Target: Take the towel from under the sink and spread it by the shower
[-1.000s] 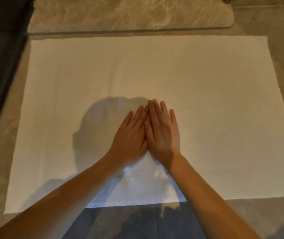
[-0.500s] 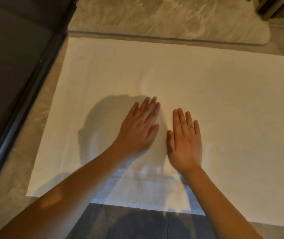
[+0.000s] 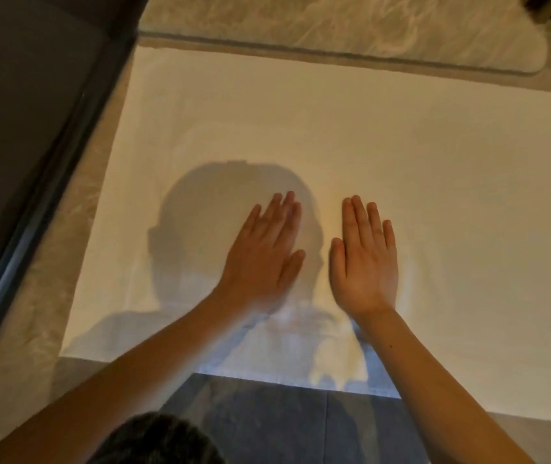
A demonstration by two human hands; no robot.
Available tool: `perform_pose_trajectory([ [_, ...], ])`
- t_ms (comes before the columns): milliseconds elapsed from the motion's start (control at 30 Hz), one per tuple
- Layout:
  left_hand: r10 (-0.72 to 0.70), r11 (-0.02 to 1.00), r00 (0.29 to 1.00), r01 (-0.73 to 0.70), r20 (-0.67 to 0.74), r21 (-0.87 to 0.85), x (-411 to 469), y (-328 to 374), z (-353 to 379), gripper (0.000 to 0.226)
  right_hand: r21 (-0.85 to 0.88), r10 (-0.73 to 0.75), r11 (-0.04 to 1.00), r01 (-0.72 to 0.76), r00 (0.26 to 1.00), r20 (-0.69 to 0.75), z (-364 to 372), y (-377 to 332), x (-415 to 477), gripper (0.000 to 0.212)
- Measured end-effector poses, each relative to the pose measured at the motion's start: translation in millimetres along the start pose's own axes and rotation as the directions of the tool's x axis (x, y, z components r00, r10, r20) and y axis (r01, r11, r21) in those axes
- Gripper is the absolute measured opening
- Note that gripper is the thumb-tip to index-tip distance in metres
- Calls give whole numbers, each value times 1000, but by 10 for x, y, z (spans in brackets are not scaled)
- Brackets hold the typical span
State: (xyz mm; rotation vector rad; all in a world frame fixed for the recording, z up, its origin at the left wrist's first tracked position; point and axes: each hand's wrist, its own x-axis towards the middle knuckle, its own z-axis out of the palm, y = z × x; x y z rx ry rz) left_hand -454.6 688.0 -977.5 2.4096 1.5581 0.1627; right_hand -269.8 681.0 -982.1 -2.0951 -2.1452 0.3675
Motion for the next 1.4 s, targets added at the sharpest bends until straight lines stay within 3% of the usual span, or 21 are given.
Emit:
perform_pose_trajectory([
  [67,126,992,988,-126,87,-6,-300,314,142,64,-8,3,1000,-3,1000,-8,8,17,-2,58],
  [133,143,988,983,-149,114,42,-512,254,190,64,-4,-1,1000,1,1000,-12,19,32,-2,58],
  [333,-86,987,988,67,131,143,-805,-389,-20,68,-14,3,1000,-3,1000,1,10,36,-20,59],
  [400,-36,988,994,19,108,156,-749,-323,-29,67,-14,19,1000,-19,1000,-9,4,-56,-54,60],
  [467,34,989,996,-46,88,139,-662,-213,11,66,9,-64,998,64,998,-1,36,-245,-169,61],
  [567,-37,989,995,22,97,145,-714,-329,22,65,-26,-181,983,183,982,61,114,-302,-466,60],
  [667,-119,984,990,107,75,144,-917,-637,-26,66,-68,-119,990,123,991,65,76,-17,-582,60],
  [1000,-67,991,997,63,32,117,-964,-760,-29,66,-41,-69,997,72,995,70,61,17,-585,64],
  [1133,-74,986,993,58,97,157,-899,-757,-100,66,-34,-45,998,50,991,123,11,-13,-563,67],
  [1300,-170,974,955,127,244,185,-877,-608,-289,66,-45,-75,995,93,950,302,-193,-52,-526,62],
  [1400,-215,973,935,182,281,139,-728,-376,-670,60,76,-112,993,91,935,337,-581,-82,-472,57],
])
